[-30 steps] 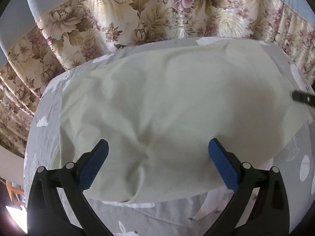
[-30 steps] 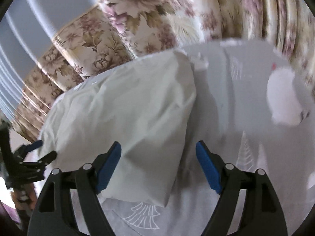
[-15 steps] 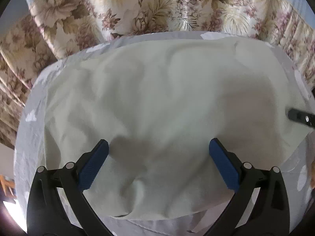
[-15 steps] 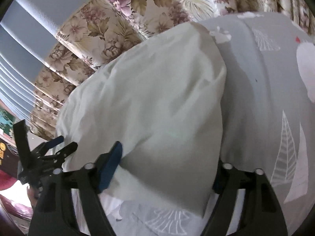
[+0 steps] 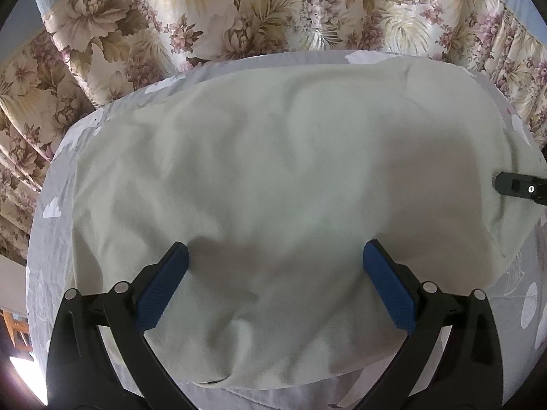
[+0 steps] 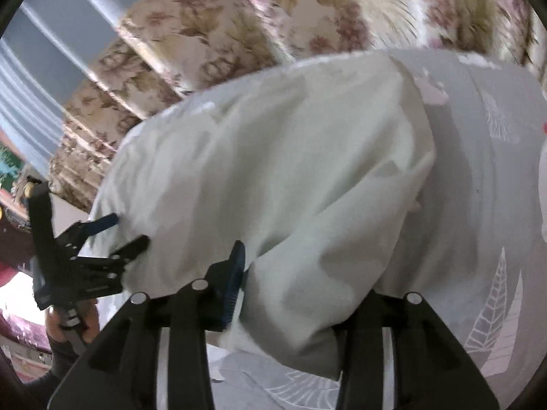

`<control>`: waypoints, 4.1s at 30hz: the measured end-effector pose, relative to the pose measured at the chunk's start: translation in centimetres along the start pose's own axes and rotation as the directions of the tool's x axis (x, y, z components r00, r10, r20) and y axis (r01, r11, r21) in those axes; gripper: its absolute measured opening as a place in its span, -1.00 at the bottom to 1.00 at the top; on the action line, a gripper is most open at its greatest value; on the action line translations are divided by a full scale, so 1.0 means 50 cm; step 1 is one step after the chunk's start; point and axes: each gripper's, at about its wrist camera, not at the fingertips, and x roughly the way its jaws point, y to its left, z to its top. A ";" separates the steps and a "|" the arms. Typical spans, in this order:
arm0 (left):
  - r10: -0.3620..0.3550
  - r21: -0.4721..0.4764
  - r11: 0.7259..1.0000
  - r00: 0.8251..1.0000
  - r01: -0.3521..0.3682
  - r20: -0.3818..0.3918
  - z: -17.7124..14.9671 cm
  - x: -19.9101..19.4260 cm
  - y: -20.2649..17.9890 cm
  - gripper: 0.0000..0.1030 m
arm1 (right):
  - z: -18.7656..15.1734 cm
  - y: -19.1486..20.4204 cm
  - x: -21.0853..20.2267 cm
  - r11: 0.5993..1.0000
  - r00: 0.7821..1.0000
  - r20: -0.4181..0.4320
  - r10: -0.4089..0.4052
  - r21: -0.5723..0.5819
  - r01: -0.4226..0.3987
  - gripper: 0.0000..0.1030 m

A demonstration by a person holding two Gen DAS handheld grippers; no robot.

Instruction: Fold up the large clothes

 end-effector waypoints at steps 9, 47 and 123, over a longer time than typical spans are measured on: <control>-0.005 0.004 1.000 1.000 0.005 -0.001 0.000 0.001 0.001 0.94 | -0.102 -0.123 -0.079 0.925 0.968 0.099 0.232 0.285 -0.251 0.00; 0.100 0.038 0.995 0.992 -0.097 -0.081 0.036 0.043 -0.005 0.94 | 0.026 0.045 0.009 0.990 0.991 0.103 -0.087 -0.106 0.098 -0.67; 0.084 0.121 0.990 0.995 -0.076 -0.060 -0.009 -0.020 0.323 -0.88 | -0.023 0.554 0.170 0.841 0.995 0.028 -0.098 -0.532 0.098 -0.57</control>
